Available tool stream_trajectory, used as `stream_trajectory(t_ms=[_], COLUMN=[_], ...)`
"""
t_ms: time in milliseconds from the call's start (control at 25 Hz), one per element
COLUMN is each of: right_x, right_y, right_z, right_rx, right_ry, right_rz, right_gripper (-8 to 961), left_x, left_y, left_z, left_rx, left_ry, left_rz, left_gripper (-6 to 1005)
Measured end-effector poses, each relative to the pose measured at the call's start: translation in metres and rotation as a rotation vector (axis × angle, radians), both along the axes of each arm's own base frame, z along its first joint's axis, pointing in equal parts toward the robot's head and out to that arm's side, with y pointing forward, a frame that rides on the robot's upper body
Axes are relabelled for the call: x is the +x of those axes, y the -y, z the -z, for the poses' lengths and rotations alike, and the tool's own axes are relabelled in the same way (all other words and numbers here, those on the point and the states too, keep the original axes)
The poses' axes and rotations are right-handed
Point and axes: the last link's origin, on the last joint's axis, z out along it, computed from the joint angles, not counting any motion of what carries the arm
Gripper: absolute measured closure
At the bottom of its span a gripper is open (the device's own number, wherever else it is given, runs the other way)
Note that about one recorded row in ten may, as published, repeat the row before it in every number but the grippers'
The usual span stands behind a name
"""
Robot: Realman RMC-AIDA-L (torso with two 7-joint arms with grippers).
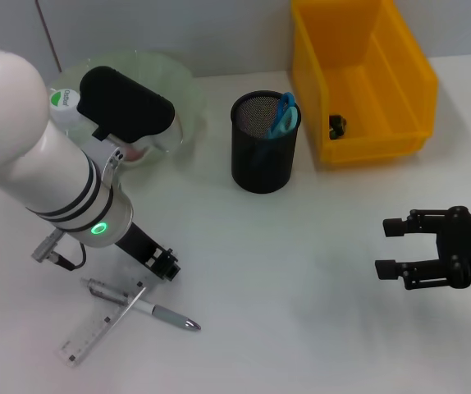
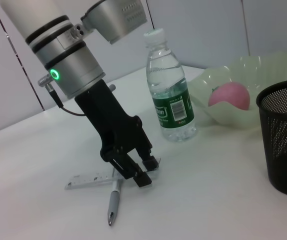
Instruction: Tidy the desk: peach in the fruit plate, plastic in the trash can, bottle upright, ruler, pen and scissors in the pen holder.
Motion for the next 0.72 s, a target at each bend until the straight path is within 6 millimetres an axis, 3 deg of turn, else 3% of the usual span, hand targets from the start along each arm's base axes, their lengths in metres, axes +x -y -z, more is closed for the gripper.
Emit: stream_trajectory(t_ms=[320, 720], right_x=[0.000, 0.001], right_y=[0.001, 0.000], right_z=[0.000, 0.000], right_rx=[-0.001, 0.003], right_ry=[-0.001, 0.003], right_rz=[0.002, 0.004], right_gripper=[179, 179], left_x=[0.017, 0.051], left_y=[-0.001, 0.004], left_z=[-0.013, -0.067], left_rx=[0.025, 0.112], left_ry=[0.069, 0.479], left_rz=[0.024, 0.002], left_gripper=[607, 606])
